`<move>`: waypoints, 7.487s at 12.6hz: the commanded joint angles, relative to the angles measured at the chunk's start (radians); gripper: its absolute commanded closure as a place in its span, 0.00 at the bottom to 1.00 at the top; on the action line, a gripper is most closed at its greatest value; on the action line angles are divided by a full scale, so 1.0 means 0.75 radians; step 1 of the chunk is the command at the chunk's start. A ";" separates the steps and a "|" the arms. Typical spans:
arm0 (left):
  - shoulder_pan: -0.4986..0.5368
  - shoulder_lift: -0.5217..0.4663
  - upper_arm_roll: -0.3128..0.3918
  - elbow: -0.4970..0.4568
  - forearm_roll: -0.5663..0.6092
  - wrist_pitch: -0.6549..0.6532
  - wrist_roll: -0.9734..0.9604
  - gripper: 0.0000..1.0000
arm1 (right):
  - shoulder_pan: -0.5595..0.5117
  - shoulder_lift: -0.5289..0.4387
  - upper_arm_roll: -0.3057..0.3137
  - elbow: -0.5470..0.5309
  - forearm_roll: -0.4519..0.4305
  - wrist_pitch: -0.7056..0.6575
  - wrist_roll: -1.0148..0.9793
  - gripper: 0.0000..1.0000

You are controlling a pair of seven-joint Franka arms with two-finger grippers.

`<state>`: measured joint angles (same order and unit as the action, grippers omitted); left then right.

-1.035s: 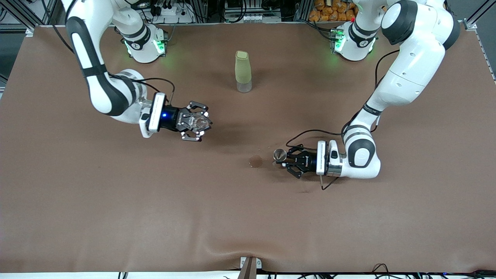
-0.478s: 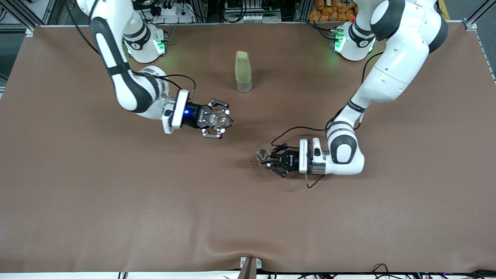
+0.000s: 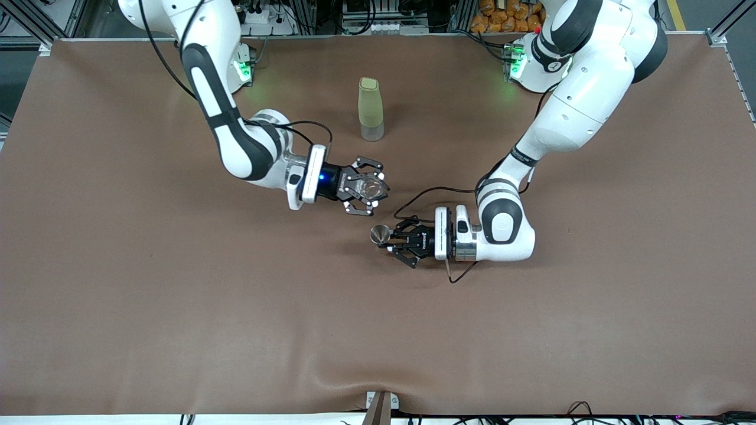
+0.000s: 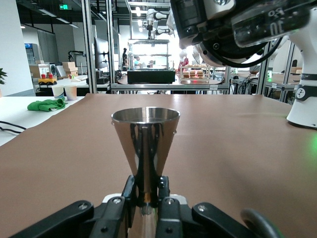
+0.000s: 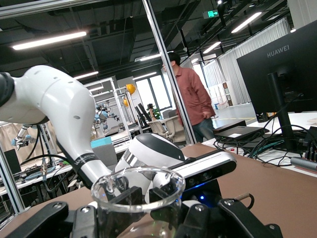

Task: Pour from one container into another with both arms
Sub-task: 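Tilt the glass with the right gripper over the jigger's rim, then pour the liquid from the glass into the jigger held by the left gripper, then rotate the glass upright with the right gripper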

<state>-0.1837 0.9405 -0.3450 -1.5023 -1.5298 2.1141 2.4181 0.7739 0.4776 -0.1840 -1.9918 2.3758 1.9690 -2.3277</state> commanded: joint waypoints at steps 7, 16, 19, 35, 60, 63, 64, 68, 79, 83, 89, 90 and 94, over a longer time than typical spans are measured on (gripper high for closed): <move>-0.013 -0.027 0.012 -0.003 -0.057 0.034 0.058 1.00 | 0.028 0.130 -0.004 0.171 0.107 0.081 -0.005 1.00; -0.007 -0.027 0.012 -0.010 -0.059 0.034 0.089 1.00 | 0.017 0.116 0.022 0.179 0.109 0.160 0.230 1.00; -0.005 -0.027 0.012 -0.010 -0.059 0.034 0.087 1.00 | 0.019 0.116 0.026 0.181 0.109 0.164 0.311 1.00; 0.016 -0.027 0.012 -0.040 -0.057 0.016 0.126 1.00 | 0.019 0.112 0.082 0.208 0.191 0.256 0.712 1.00; 0.059 -0.057 0.010 -0.134 -0.046 -0.103 0.155 1.00 | 0.007 0.114 0.110 0.234 0.193 0.261 1.344 1.00; 0.063 -0.057 0.010 -0.138 -0.044 -0.103 0.157 1.00 | 0.005 0.118 0.110 0.234 0.195 0.261 1.363 1.00; 0.063 -0.059 0.010 -0.138 -0.044 -0.103 0.155 1.00 | 0.005 0.116 0.110 0.232 0.195 0.259 1.400 1.00; 0.067 -0.059 0.010 -0.138 -0.044 -0.103 0.157 1.00 | 0.005 0.118 0.110 0.232 0.195 0.259 1.520 1.00; 0.069 -0.059 0.008 -0.138 -0.044 -0.103 0.155 1.00 | 0.003 0.126 0.110 0.234 0.340 0.256 1.723 1.00; 0.069 -0.070 0.008 -0.138 -0.044 -0.103 0.151 1.00 | 0.003 0.128 0.110 0.238 0.391 0.261 1.760 1.00; 0.075 -0.070 -0.002 -0.140 -0.044 -0.105 0.151 1.00 | 0.003 0.132 0.108 0.265 0.269 0.252 1.628 1.00; 0.075 -0.070 -0.002 -0.140 -0.044 -0.105 0.153 1.00 | 0.001 0.126 0.108 0.271 0.212 0.256 1.503 1.00; 0.098 -0.070 -0.002 -0.149 -0.044 -0.137 0.157 1.00 | -0.007 0.083 0.108 0.271 0.101 0.259 0.939 1.00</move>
<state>-0.1309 0.9220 -0.3410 -1.5733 -1.5396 2.0389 2.5131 0.7788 0.5611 -0.1066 -1.7946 2.4924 2.1561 -1.4620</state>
